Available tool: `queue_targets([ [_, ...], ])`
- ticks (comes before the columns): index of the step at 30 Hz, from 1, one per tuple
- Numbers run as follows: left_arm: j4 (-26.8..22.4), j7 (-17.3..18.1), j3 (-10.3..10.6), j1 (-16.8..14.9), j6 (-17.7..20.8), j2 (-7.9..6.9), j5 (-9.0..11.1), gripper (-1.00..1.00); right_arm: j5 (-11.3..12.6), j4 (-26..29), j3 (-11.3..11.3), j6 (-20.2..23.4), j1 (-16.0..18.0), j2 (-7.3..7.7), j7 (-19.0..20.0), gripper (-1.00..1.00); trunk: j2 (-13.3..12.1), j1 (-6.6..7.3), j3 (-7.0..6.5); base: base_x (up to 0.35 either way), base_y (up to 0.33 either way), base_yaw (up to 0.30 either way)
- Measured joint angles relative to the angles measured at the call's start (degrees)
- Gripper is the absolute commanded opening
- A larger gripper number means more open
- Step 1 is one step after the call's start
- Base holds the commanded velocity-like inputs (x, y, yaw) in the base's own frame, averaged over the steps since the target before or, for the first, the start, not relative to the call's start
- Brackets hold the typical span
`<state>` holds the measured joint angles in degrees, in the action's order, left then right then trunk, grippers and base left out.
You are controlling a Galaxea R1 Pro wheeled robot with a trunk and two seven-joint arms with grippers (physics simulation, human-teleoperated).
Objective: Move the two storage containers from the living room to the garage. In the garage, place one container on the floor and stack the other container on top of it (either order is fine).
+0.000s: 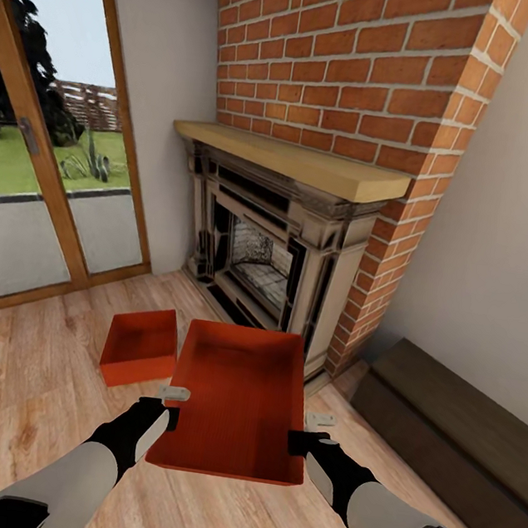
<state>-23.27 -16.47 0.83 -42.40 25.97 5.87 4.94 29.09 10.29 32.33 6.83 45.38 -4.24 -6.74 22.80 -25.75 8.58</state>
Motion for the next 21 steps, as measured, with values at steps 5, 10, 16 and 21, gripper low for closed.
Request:
queue_targets([
  [5,0.0,0.0,0.0,0.0,0.0,0.02,0.0,-1.00,0.0,0.0,0.0,0.0,0.0,0.02,0.0,-1.00,0.0,0.00,-0.43,0.000,0.000,0.000],
  [10,0.0,0.0,0.0,0.0,0.0,0.04,-0.1,-1.00,-0.1,-0.1,-0.1,0.0,0.0,-0.01,0.1,-1.00,0.0,0.00,-0.51,0.000,0.000,0.000],
  [16,0.1,0.0,-0.1,0.0,0.1,0.04,-0.1,-1.00,-0.2,-0.2,-0.2,0.0,0.0,-0.04,0.1,-1.00,0.0,0.00,-0.55,0.000,0.000,0.000],
  [21,0.0,0.0,-0.1,0.0,0.1,0.04,-0.1,-1.00,-0.2,-0.2,-0.3,0.0,0.0,-0.04,0.1,-1.00,0.0,0.00,-0.95,0.000,0.000,0.000],
])
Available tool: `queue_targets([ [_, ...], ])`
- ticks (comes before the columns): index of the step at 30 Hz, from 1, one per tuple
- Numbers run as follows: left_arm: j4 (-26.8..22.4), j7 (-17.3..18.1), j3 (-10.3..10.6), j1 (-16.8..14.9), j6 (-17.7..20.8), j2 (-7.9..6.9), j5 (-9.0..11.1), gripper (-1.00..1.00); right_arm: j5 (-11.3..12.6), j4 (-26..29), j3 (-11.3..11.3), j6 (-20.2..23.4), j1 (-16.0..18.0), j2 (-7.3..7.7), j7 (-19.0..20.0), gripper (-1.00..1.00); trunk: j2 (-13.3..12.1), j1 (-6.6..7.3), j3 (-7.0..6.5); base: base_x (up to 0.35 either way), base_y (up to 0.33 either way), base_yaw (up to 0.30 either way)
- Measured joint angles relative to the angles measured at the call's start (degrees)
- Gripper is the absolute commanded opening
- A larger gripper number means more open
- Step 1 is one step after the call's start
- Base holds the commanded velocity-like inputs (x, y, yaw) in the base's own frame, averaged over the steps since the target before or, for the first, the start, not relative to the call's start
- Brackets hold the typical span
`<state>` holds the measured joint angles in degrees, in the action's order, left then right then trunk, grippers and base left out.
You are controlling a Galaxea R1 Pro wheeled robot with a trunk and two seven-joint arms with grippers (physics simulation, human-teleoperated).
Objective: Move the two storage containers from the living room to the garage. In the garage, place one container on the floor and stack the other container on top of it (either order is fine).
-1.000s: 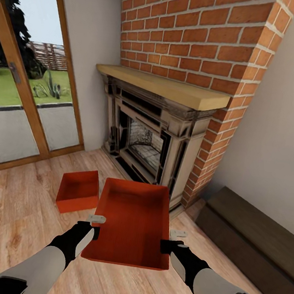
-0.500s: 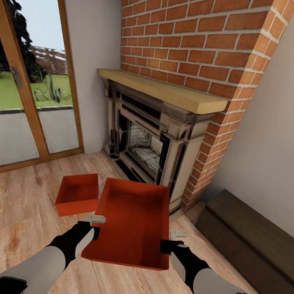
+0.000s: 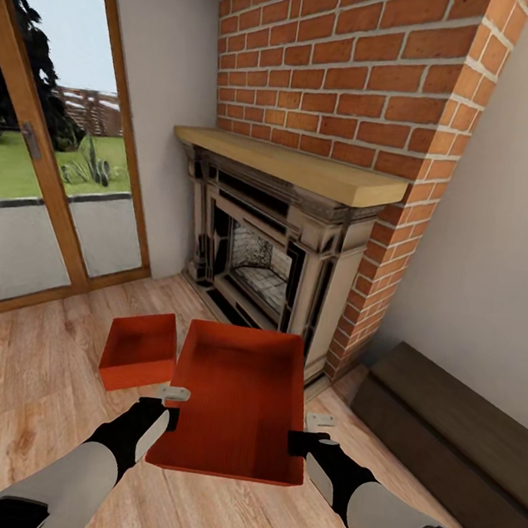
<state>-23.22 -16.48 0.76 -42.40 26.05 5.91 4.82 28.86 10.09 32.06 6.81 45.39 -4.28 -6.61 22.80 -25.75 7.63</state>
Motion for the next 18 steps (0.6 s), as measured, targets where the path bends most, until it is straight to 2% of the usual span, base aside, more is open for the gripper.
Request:
queue_targets([
  [13,0.0,0.0,0.0,0.0,0.0,0.01,0.0,-1.00,0.0,-0.1,-0.1,0.0,0.0,-0.02,0.0,-1.00,0.0,0.00,-0.89,0.000,0.000,0.001],
  [18,0.1,0.0,0.0,0.0,0.1,0.01,0.0,-1.00,-0.2,-0.3,-0.3,0.0,0.0,-0.07,0.1,-1.00,0.0,0.00,-0.90,0.000,0.000,0.166],
])
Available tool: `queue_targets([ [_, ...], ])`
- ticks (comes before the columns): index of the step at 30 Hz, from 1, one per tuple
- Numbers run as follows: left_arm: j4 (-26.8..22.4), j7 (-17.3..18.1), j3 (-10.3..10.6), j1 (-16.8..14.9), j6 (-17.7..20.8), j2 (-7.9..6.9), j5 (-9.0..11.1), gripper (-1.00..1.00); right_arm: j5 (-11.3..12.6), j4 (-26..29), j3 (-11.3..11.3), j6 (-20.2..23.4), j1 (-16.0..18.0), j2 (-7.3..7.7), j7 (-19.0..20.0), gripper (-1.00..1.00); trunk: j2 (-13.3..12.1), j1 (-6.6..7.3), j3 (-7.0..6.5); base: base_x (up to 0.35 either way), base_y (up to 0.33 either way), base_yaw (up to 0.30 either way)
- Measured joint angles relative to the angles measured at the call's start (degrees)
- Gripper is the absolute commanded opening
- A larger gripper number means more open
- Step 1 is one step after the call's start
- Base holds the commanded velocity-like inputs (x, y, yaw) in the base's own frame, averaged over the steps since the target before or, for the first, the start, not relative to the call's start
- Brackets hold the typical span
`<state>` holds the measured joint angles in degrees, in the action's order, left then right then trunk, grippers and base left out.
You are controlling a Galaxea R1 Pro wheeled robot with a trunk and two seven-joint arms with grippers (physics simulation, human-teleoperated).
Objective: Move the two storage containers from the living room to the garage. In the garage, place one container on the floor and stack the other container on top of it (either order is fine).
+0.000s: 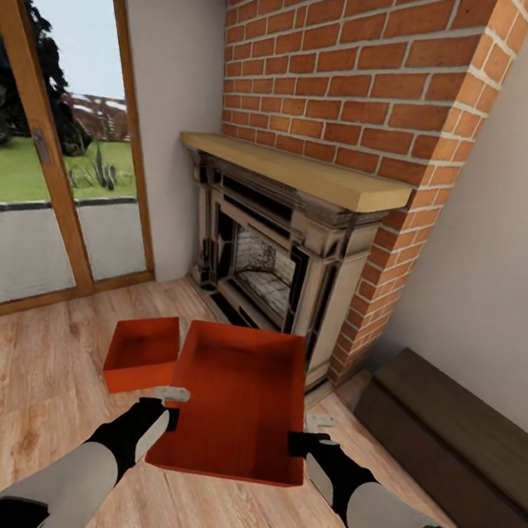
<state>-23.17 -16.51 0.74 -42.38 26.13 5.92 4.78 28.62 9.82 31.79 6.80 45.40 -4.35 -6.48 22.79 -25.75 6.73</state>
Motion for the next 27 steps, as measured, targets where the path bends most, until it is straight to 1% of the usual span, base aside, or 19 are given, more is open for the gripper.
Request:
queue_targets([
  [27,0.0,0.0,0.0,0.0,0.0,-0.01,0.0,-1.00,0.0,0.0,0.0,0.0,0.0,-0.01,0.0,-1.00,0.0,0.00,0.00,0.000,0.000,0.272],
])
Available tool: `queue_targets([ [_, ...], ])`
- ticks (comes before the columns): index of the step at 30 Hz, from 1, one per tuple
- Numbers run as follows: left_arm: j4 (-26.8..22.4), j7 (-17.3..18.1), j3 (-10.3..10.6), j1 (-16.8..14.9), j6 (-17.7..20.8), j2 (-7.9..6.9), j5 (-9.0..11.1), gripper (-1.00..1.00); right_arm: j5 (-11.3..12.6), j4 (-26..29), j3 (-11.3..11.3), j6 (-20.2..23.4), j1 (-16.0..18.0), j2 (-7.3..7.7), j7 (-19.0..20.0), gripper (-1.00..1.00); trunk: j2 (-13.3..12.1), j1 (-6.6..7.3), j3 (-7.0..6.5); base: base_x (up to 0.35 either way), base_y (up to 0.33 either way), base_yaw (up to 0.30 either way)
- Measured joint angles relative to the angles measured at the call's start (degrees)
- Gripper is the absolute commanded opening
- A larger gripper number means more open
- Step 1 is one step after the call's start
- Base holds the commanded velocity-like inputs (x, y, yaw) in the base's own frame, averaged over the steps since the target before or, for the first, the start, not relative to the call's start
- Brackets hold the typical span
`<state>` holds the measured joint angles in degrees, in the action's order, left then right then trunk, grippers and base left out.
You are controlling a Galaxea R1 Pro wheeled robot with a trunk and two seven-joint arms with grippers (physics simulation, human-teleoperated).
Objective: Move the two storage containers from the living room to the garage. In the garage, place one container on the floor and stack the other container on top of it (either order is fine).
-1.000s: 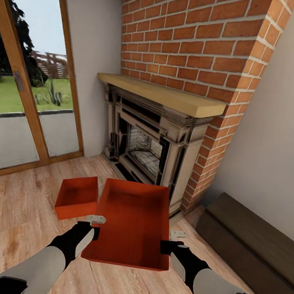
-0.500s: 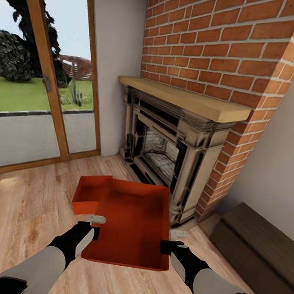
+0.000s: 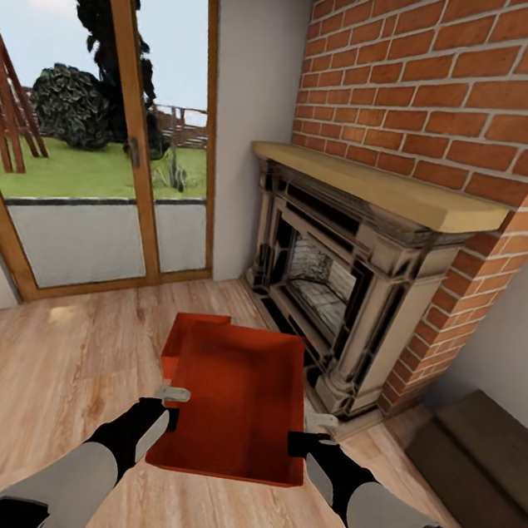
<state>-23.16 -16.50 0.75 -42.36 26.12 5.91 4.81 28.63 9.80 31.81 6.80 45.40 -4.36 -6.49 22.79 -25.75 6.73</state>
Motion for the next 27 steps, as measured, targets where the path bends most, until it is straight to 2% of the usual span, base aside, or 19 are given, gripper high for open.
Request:
queue_targets([
  [27,0.0,0.0,0.0,0.0,0.0,0.01,0.0,-1.00,0.0,0.0,0.0,0.0,0.0,0.02,0.0,-1.00,0.0,0.00,0.00,0.000,0.000,0.274],
])
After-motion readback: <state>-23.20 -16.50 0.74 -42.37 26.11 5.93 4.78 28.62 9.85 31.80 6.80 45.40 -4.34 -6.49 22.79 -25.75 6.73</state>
